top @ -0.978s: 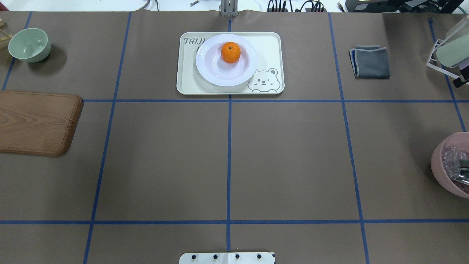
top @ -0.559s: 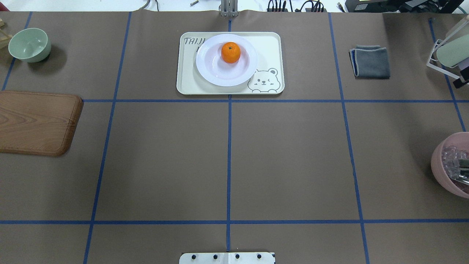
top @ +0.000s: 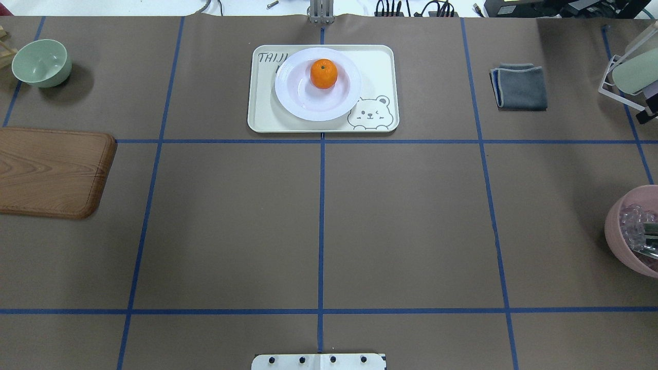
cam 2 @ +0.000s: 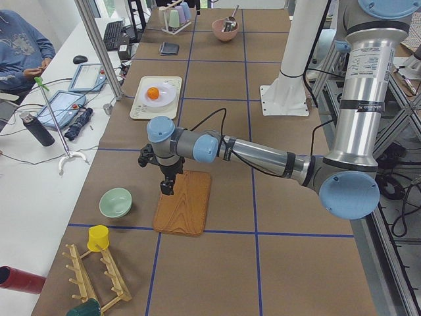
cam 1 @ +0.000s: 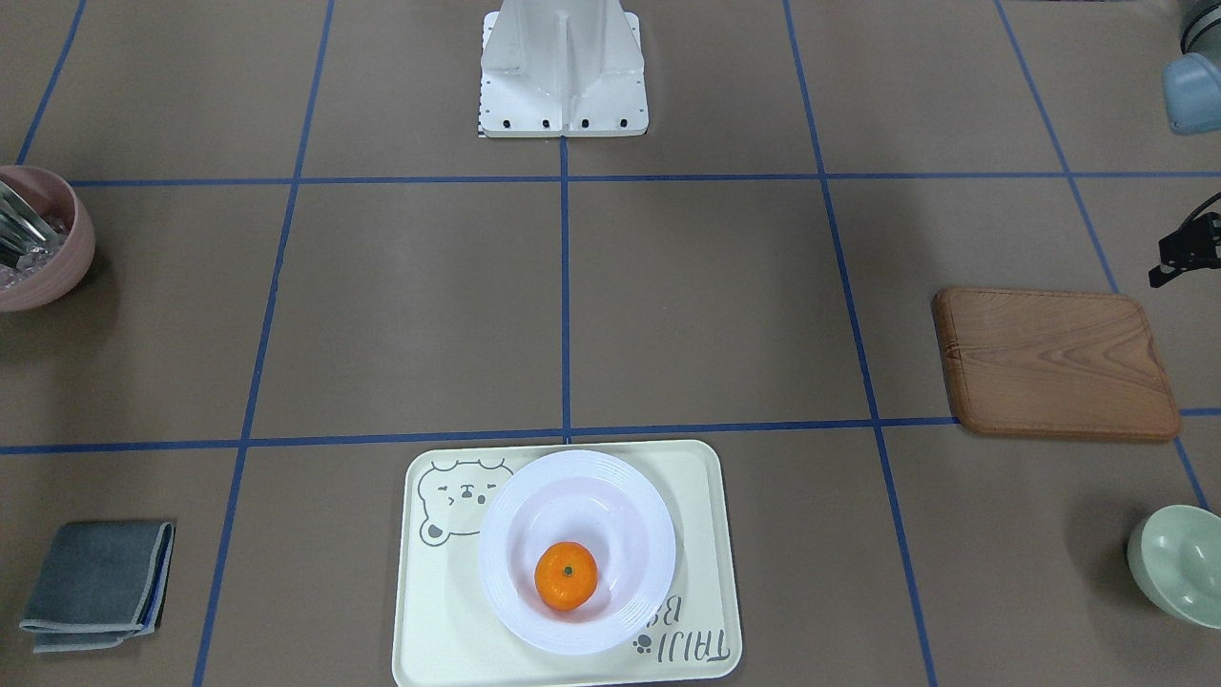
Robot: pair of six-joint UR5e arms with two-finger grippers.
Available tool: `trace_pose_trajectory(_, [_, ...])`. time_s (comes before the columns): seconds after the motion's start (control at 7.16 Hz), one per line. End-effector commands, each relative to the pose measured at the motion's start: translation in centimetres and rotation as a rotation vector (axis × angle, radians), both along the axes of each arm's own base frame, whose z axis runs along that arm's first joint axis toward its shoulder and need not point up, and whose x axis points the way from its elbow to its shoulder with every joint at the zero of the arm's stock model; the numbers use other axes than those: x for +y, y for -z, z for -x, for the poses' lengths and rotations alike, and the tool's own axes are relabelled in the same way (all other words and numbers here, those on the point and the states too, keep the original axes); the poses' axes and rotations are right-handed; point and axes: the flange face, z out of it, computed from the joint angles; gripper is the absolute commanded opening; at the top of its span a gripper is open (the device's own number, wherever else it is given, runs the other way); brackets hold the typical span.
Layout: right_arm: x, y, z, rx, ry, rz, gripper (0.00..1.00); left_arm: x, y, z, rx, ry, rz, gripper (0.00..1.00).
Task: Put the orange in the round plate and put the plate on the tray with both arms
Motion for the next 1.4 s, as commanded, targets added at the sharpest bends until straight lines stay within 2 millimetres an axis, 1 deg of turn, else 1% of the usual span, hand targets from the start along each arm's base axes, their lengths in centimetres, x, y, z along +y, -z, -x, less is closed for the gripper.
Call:
trace_pose_trajectory(0.0, [0.0, 0.05, 0.01, -0.002, 0.0, -0.001, 1.0, -0.01, 0.43, -0.08, 0.002, -0.002, -0.01, 0.98])
trace_pose_trajectory(0.42, [-0.11, 0.2, 0.02, -0.001, -0.001, -0.003, 1.0, -0.06, 0.58, -0.09, 0.002, -0.004, -0.014, 0.98])
trace_pose_trajectory(0.84, [-0.11, -0.13, 0.06, -0.017, 0.002, 0.009, 1.0, -0.03, 0.37, 0.0, 0.002, -0.003, -0.012, 0.98])
trace_pose_trajectory(1.12, [-0.05, -0.45, -0.05, -0.003, -0.001, 0.01, 1.0, 0.09, -0.25, 0.19, -0.001, -0.002, -0.002, 0.98])
trace_pose_trajectory(1.26, [-0.02, -0.71, -0.07, 0.001, -0.001, 0.014, 1.0, 0.11, -0.12, 0.2, 0.0, -0.002, -0.004, 0.98])
